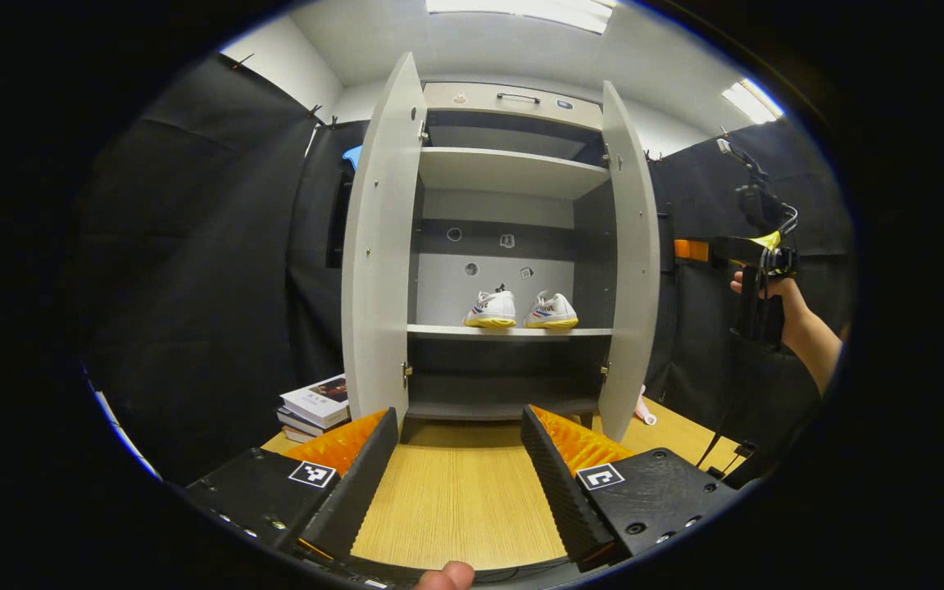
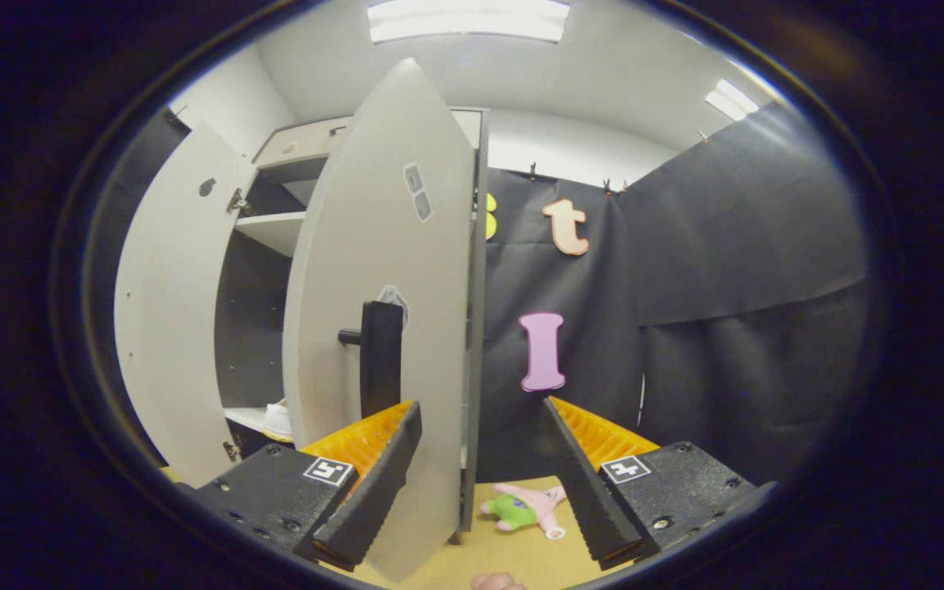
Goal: Grab one shoe with the right hand and put it into the shoe cabinet, grab the other shoe with the left hand and put it into the shoe cabinet; then close the right door with the right hand and the left door with the left hand.
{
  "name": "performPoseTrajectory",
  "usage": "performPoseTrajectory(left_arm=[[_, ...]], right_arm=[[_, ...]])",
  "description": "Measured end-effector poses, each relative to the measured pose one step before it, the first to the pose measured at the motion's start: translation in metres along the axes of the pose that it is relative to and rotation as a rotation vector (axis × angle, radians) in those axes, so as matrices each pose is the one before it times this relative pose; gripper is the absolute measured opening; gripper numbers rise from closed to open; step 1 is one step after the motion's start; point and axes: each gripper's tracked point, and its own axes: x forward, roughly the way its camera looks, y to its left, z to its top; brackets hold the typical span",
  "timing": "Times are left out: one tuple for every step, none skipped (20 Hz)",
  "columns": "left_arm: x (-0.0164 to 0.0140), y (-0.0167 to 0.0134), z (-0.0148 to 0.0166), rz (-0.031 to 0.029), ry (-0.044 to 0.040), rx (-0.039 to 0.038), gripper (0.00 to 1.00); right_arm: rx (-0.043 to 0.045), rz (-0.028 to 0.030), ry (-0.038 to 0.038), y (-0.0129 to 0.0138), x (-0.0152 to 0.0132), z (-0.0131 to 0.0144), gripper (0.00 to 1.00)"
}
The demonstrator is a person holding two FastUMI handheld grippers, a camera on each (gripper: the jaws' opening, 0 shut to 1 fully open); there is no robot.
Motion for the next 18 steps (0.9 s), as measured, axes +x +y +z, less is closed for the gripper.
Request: performPoseTrajectory(left_arm=[[-0.00172, 0.00274, -0.00032, 0.00748, -0.00013, -0.00261, 0.91], [-0.00092, 0.00421, -0.00118, 0.01147, 0.00268, -0.00215, 0.91], [-0.00233, 0.00387, -0.00194, 0.01064, 0.00389, -0.00242, 0.91], [-0.00222, 0.0039, -0.00092, 0.00874, 0.00224, -0.00293, 0.91], [-0.00145, 0.00529, -0.00062, 0.01215, 0.00125, -0.00254, 0.91], [-0.00163, 0.00512, 0.00009, 0.0129, -0.00098, -0.00286, 0.91], [-0.00068, 0.00554, 0.00019, 0.01416, -0.00058, -0.00348, 0.91], [-0.00198, 0.00552, 0.00054, 0.01485, -0.00053, -0.00396, 0.91], [-0.00071, 0.00684, -0.00028, 0.016, -0.00304, -0.00604, 0.91], [-0.00063, 0.00618, -0.00068, 0.01279, 0.00191, -0.00716, 0.91], [0.00083, 0.00634, 0.00098, 0.01234, 0.00136, -0.00601, 0.91], [0.00202, 0.00832, 0.00125, 0.01561, -0.00031, -0.00535, 0.91], [0.003, 0.0083, 0.00394, 0.01178, -0.00445, -0.00094, 0.91], [0.00484, 0.01081, 0.00736, 0.02013, -0.01118, 0.00702, 0.91], [0.00533, 0.01327, 0.01078, 0.02397, -0.01867, 0.01266, 0.91], [0.00718, 0.01462, 0.01249, 0.0267, -0.02397, 0.00924, 0.91], [0.00928, 0.01504, 0.01169, 0.02254, -0.01724, 0.00337, 0.91], [0.01321, 0.01444, 0.01076, 0.01763, -0.01533, 0.00123, 0.91]], right_arm=[[-0.00409, 0.01163, -0.00004, 0.01164, 0.00607, -0.00048, 0.95], [-0.00391, 0.00744, -0.00243, 0.01054, 0.00541, 0.0005, 0.95], [0.00092, 0.01254, -0.00001, 0.0101, 0.00541, 0.00033, 0.95], [0.01105, 0.01706, 0.00091, 0.01047, 0.00447, 0.00141, 0.95], [0.01044, 0.01867, 0.00012, 0.01112, 0.00345, 0.00178, 0.94], [0.00119, 0.00925, -0.0063, 0.00685, 0.00026, 0.00237, 0.95], [-0.00346, -0.00997, -0.01452, 0.00018, -0.00201, 0.00236, 0.94], [0.00714, -0.00389, -0.01807, -0.00126, -0.00632, 0.00307, 0.97], [0.01832, 0.02664, -0.00802, 0.00602, -0.00909, -0.00009, 0.99], [0.01917, 0.02129, 0.01157, 0.00548, -0.01165, -0.004, 0.99], [0.01154, 0.01334, 0.01687, 0.00194, -0.01425, -0.00812, 0.99], [0.0075, 0.00196, 0.01362, 0.00076, -0.01557, -0.00644, 0.99], [0.00698, 0.00359, 0.00256, 0.0008, -0.01661, -0.00495, 0.99], [0.00249, 0.00287, 0.00263, 0.00107, -0.01823, -0.00461, 0.99], [-0.00306, 0.00503, 0.00031, 0.00161, -0.01733, -0.00562, 0.99], [-0.01856, 0.01134, 0.00607, 0.00133, -0.01515, -0.0067, 0.97], [-0.02537, 0.00634, 0.01271, 0.00084, -0.01291, -0.00907, 0.98], [-0.02886, 0.01361, 0.01919, 0.00206, -0.01101, -0.0085, 0.99]])
